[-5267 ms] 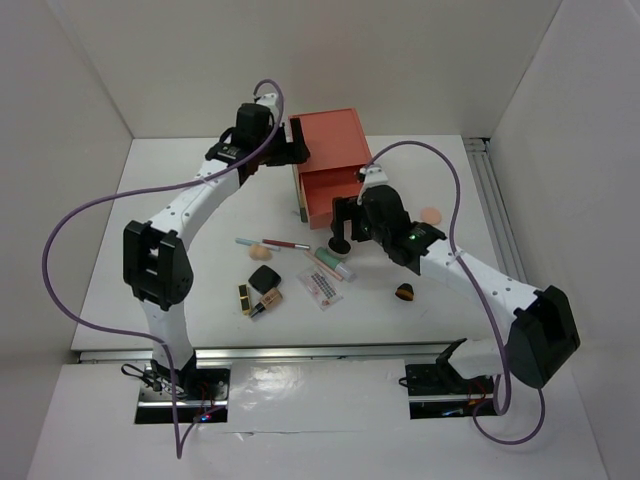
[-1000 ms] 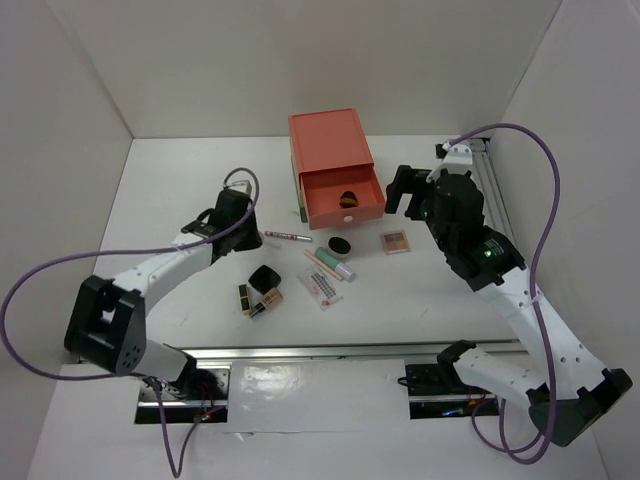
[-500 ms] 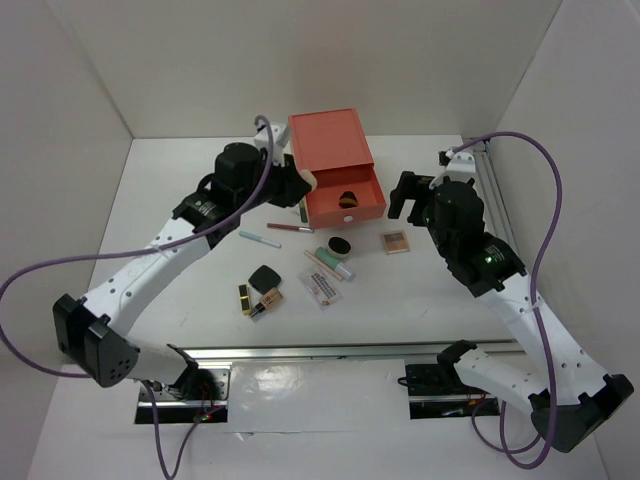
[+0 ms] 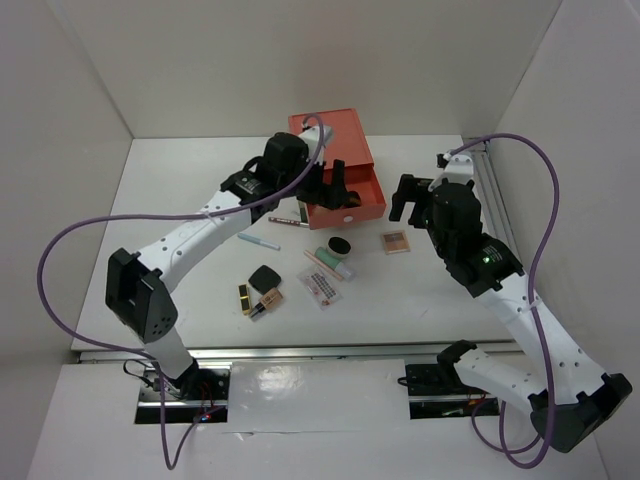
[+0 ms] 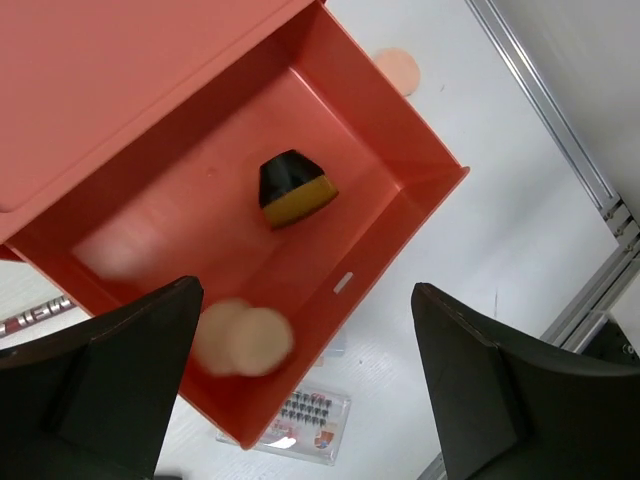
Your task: Organize the makeup
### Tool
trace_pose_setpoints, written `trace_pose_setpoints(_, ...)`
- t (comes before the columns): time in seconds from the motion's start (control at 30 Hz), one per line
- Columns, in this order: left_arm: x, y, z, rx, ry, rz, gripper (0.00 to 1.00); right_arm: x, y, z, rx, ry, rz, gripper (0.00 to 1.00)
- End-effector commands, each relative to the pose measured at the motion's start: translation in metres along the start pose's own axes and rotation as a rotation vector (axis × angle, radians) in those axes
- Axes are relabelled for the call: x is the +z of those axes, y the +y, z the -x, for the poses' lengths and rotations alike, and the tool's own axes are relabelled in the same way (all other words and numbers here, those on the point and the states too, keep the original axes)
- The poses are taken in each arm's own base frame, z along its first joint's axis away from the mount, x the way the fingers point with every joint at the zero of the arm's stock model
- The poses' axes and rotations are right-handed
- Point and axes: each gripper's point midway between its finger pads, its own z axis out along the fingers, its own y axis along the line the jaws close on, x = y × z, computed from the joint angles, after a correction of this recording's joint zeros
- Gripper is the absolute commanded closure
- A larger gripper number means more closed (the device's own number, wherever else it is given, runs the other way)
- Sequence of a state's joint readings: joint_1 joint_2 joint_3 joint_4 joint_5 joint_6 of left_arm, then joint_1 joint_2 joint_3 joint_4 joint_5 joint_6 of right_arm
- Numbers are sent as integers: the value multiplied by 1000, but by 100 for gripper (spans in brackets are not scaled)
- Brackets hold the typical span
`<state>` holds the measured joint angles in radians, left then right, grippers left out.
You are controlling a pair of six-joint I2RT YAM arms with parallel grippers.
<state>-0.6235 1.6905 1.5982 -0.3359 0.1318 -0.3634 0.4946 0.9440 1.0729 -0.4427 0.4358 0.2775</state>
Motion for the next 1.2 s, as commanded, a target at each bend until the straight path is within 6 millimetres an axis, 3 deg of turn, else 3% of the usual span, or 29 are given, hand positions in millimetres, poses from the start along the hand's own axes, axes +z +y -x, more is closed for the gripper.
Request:
trace_pose_setpoints(0.0,-36,-16,41,40,-123,-20,0,-5,0,6,-41,-11,22,0)
trace_pose_setpoints(0.07,-47,-15,44,41,-145,-2,0,-6,5,8,-87,-10,60,0)
trace_pose_setpoints(0.23,-97,-7,38,-6,-215,65,0,-22,49,9,-204,0,352,0)
trace_pose_setpoints(0.3,-110,4,19,-73,-199,122,0,-31,70,7,-255,3,468,0)
trace_pose_setpoints(0.37,-127,25,-13,-125,-180,219,0,-40,89,1,-298,23,549,0)
trace_pose_setpoints(0.43,-135,47,-62,-225,-92,326,0,-43,109,-17,-342,80,631,0)
trace_pose_setpoints(0.47,-151,56,-69,-258,-111,382,0,-45,117,-28,-367,109,666,0)
trace_pose_setpoints(0.53,-165,71,-110,-345,-35,477,0,-54,148,-55,-447,160,753,0)
trace_pose_setpoints(0.57,-173,76,-118,-371,-34,512,0,-58,156,-67,-476,183,759,0)
trace_pose_setpoints(0.6,-185,75,-121,-423,-63,514,0,-76,176,-83,-533,193,817,0)
trace_pose_setpoints(0.67,-194,80,-147,-454,-28,539,0,-77,191,-102,-600,191,793,0)
trace_pose_setpoints(0.7,-204,80,-148,-489,-62,537,0,-94,206,-117,-638,197,845,0)
trace_pose_setpoints(0.8,-212,86,-167,-514,-62,555,0,-103,229,-148,-688,220,877,0)
trace_pose_setpoints(0.97,-214,87,-181,-538,-36,564,0,-95,225,-190,-633,299,834,0)
trace_pose_setpoints(1.0,-215,87,-183,-546,-31,569,0,-93,214,-211,-622,349,812,0)
trace_pose_setpoints(1.1,-213,88,-184,-545,-23,574,0,-87,189,-223,-551,376,737,0)
trace_pose_setpoints(1.17,-212,88,-185,-544,-15,579,0,-79,150,-247,-488,458,643,0)
